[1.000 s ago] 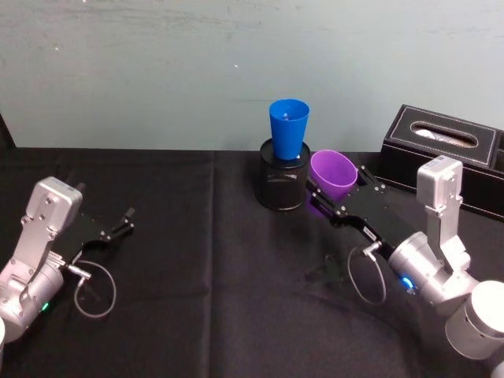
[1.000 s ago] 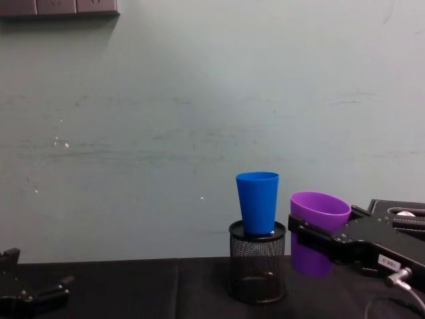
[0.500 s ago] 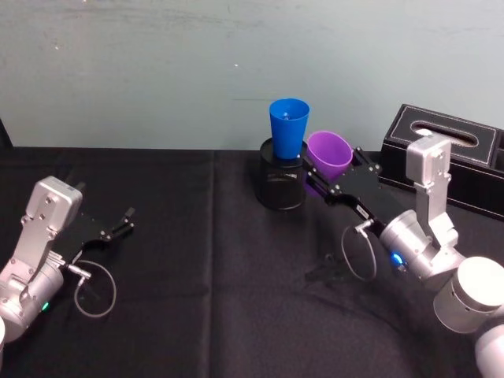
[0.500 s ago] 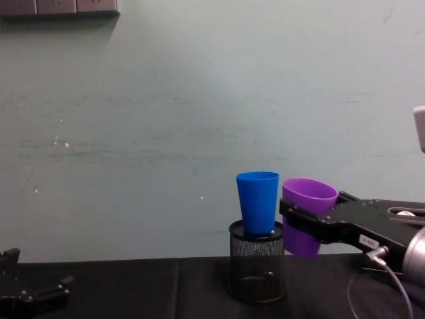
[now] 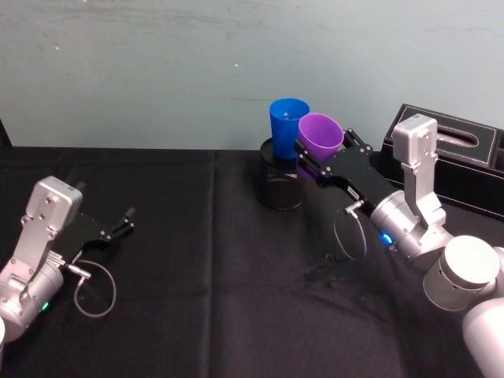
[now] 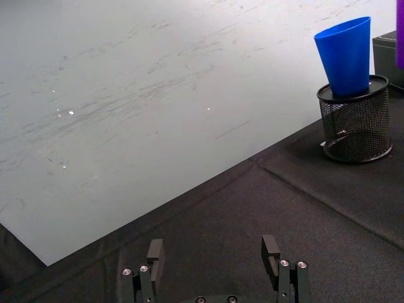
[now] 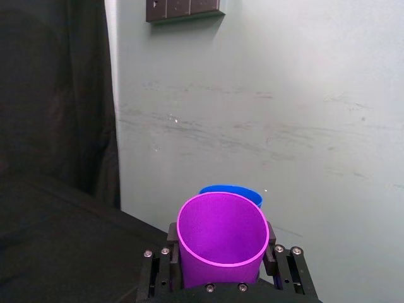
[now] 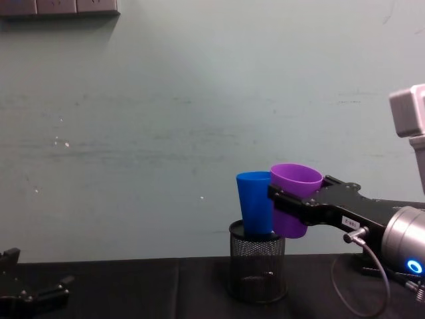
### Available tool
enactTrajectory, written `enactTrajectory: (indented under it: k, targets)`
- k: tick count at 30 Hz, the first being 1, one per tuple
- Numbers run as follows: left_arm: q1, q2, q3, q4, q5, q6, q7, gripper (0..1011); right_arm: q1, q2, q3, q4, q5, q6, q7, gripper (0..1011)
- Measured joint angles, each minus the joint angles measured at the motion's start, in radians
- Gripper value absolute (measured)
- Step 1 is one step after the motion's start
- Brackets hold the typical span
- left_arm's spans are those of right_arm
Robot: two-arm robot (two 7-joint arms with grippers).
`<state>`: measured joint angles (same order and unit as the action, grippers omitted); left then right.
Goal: Pick up one cup with a gripper and tap it against the other cup.
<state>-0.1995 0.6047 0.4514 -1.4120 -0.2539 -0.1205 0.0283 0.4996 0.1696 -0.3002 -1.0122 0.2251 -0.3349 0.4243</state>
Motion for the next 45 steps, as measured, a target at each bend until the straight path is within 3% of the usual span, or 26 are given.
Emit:
enactTrajectory:
  k: [25,45]
  targets:
    - [0.000,0.000,0.000,0.000,0.000,0.000,0.000,1011,0.095,-0.039,-0.004,0.151,-0.010,-0.040,0.033,733]
    - [0.000,0.000,0.000,0.000,0.000,0.000,0.000,1011,0.136,-0.057,0.000,0.207,-0.017,-0.060,0.041,733]
